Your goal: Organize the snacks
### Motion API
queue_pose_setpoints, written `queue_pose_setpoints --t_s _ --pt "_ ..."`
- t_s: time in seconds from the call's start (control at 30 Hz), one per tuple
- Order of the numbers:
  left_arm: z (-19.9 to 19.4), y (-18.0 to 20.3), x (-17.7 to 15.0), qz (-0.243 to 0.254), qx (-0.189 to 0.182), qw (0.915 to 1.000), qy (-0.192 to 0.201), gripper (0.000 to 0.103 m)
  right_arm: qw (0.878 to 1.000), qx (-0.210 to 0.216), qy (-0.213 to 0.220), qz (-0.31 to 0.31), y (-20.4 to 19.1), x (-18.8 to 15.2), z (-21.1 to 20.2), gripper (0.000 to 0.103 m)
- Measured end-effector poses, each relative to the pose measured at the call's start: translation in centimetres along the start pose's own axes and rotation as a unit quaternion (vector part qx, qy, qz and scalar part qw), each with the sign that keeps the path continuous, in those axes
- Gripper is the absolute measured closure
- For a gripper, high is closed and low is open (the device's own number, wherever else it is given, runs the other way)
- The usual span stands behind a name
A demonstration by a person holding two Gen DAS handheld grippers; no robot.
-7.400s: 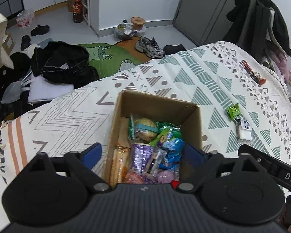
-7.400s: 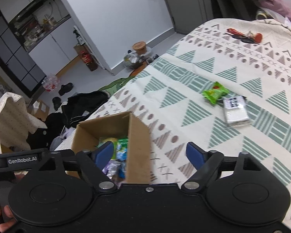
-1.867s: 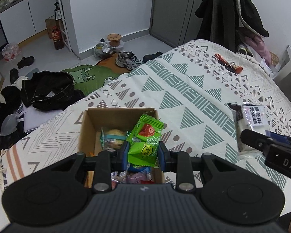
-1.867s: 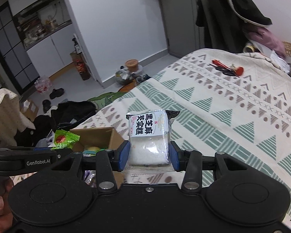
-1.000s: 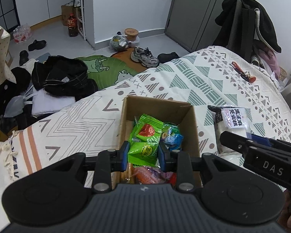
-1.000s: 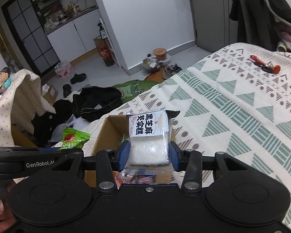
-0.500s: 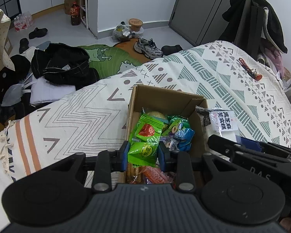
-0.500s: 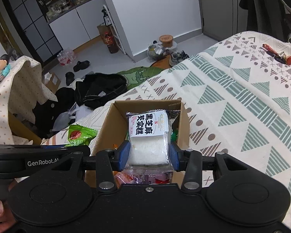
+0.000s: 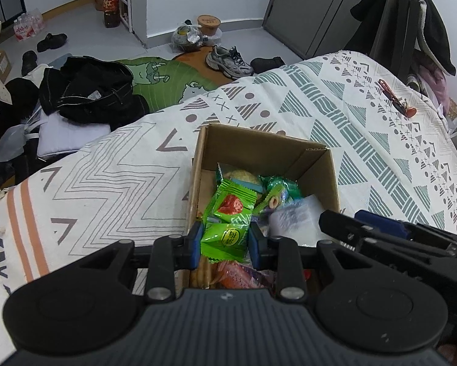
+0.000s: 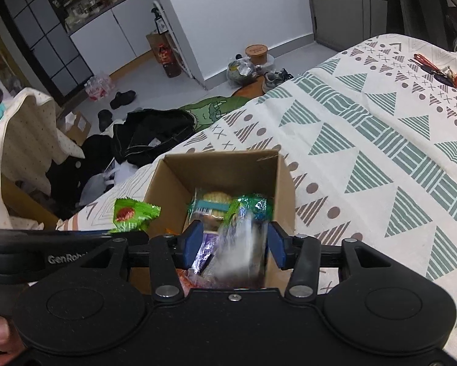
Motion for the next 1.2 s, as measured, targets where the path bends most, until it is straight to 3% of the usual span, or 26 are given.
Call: queue_pose_setpoints --t_s 0.57,0.9,1.07,1.13,1.2 --pt "0.9 2.3 1.0 -0.001 -0.012 0.9999 0.004 0.069 1.0 0.003 -0.002 0.024 2.4 0.1 -1.2 0.055" --pt "-0.9 1.5 0.2 0.004 0.01 0.9999 0.005 0.052 1.0 0.008 0.0 0.026 2.1 -0.4 -2.3 0.048" --pt "-2.1 1.3 -0.2 -0.003 0.015 0.9999 0.005 0.038 0.999 0.009 0.006 0.039 2.3 -0.5 -3.4 0.039" --pt "-2.6 1.2 -0.3 -0.007 0.014 0.9999 0.003 0.027 0.999 0.015 0.008 0.049 2.3 -0.6 -4.0 0.028" --pt "-3.3 1.2 -0.5 -0.015 0.014 0.9998 0.003 0.025 0.999 0.012 0.013 0.048 2.2 -0.6 -4.7 0.021"
Point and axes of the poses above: each gripper's, at about its wrist camera, not at the fingertips, and z roughly the way its jaws point, y to its right, x to its top, the point moved 9 cm from there along z, roughly the way its jaws point, and after that the axes turned 7 degrees about x, right-handed, at the moved point
